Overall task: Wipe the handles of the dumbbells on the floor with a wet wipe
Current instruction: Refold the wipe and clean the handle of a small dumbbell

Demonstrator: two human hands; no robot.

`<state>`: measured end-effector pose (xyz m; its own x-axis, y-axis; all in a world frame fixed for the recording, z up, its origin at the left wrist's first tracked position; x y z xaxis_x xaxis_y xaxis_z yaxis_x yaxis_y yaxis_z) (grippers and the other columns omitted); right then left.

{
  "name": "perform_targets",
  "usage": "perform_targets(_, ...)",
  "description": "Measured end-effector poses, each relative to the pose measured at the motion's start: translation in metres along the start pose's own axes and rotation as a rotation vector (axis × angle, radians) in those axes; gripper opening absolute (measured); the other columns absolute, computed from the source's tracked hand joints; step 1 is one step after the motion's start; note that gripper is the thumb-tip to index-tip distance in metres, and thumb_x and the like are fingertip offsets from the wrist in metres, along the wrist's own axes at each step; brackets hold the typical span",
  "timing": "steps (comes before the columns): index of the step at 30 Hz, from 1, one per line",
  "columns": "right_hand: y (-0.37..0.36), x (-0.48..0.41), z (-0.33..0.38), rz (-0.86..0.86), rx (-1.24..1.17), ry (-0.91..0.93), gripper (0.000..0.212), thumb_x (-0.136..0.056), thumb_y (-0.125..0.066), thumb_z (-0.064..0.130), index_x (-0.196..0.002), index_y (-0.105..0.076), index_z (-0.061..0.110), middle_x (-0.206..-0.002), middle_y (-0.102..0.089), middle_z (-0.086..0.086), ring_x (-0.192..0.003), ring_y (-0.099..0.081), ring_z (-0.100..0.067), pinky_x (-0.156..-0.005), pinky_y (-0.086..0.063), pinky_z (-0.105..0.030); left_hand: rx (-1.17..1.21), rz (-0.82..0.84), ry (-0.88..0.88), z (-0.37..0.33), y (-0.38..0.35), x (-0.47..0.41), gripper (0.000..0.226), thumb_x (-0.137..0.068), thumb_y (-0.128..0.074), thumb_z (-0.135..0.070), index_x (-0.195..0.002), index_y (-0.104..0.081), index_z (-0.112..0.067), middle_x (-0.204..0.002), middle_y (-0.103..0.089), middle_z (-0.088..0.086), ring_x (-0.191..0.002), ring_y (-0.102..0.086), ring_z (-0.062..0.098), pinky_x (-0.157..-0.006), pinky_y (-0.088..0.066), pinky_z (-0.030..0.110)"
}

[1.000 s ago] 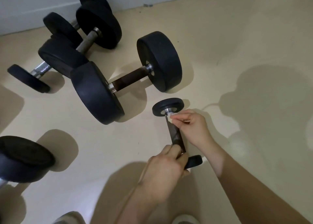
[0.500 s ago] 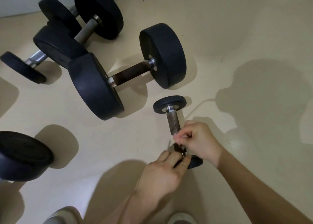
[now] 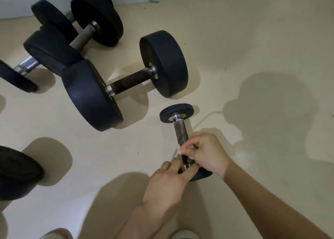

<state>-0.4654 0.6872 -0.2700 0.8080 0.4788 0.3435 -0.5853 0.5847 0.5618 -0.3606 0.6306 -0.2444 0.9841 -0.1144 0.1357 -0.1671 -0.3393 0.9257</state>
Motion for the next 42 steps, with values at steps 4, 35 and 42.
perform_targets(4, 0.026, -0.035, 0.008, -0.313, -0.107, -0.01, 0.007, -0.08, -0.072, 0.008, -0.078, -0.077, 0.013, -0.079, -0.064, 0.006, -0.075, -0.061, -0.008, -0.073, -0.045, -0.014, -0.1, 0.021, -0.116, -0.01, 0.018, -0.007, 0.045, -0.058, -0.06, -0.02, -0.1, -0.067, -0.036, -0.074, -0.057, -0.003, -0.061, -0.055, 0.021, -0.047, -0.042, 0.028)
perform_targets(35, 0.025, -0.024, -0.026, -0.272, -0.316, -0.069, 0.01, -0.086, -0.068, 0.018, -0.089, -0.077, 0.021, -0.084, -0.074, 0.013, -0.081, -0.067, -0.003, -0.081, -0.053, -0.027, 0.058, 0.054, -0.138, -0.001, 0.0, 0.0, 0.053, -0.074, -0.076, -0.031, -0.118, -0.05, -0.047, -0.094, -0.055, -0.018, -0.08, -0.041, 0.01, -0.043, -0.041, 0.02)
perform_targets(42, 0.011, -0.019, -0.018, -0.144, -0.022, -0.027, 0.019, -0.093, -0.058, 0.021, -0.099, -0.075, 0.025, -0.099, -0.072, 0.012, -0.093, -0.066, -0.005, -0.087, -0.047, -0.018, 0.221, -0.012, -0.212, 0.012, 0.02, 0.003, 0.067, -0.063, -0.06, 0.002, -0.116, -0.052, -0.038, -0.103, -0.061, -0.017, -0.078, -0.052, 0.012, -0.058, -0.051, 0.022)
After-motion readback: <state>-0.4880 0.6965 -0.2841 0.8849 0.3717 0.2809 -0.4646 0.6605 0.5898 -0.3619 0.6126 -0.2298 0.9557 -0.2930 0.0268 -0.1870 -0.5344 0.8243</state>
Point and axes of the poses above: each hand's wrist, its own x-axis away from the middle knuckle, its own y-axis out of the back of the hand, z = x × y, the point moved 9 cm from there along -x, towards the middle knuckle
